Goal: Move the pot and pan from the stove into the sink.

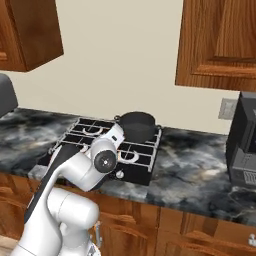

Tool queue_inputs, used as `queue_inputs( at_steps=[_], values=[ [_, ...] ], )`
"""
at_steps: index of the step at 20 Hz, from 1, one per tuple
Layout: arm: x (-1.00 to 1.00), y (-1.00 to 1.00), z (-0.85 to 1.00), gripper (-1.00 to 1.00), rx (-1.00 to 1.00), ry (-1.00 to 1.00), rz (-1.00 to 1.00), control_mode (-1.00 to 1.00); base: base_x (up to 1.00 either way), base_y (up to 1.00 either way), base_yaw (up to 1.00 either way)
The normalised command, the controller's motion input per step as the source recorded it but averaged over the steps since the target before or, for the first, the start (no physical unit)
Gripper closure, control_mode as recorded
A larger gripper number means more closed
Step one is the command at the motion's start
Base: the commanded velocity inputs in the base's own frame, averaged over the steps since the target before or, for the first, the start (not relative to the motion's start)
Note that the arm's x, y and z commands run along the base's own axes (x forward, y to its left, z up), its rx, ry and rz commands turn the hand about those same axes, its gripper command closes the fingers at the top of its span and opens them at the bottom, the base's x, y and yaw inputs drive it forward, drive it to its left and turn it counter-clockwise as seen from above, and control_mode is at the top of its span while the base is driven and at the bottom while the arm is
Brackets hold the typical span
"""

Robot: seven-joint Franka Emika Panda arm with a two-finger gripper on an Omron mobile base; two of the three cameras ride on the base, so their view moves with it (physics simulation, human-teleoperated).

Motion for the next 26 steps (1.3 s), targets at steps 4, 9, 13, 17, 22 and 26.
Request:
queue_inputs(
  at_steps=[4,9,13,17,22,26],
  values=[
    [0.00,0.00,0.00,-1.00,0.00,0.00,0.00,1.00,0.28,-0.58,0.03],
    [0.00,0.00,0.00,-1.00,0.00,0.00,0.00,1.00,0.05,-0.22,0.00],
    [0.19,0.01,0.00,-1.00,0.00,0.04,-0.01,-1.00,0.00,0.00,0.00],
    [0.62,0.31,0.01,-1.00,-0.09,0.21,-0.14,-1.00,0.00,0.00,0.00],
    [0.57,0.23,0.00,-1.00,-0.16,0.31,-0.16,-1.00,0.00,0.00,0.00],
    [0.62,0.03,0.00,-1.00,-0.10,0.34,-0.08,-1.00,0.00,0.00,0.00]
  ],
)
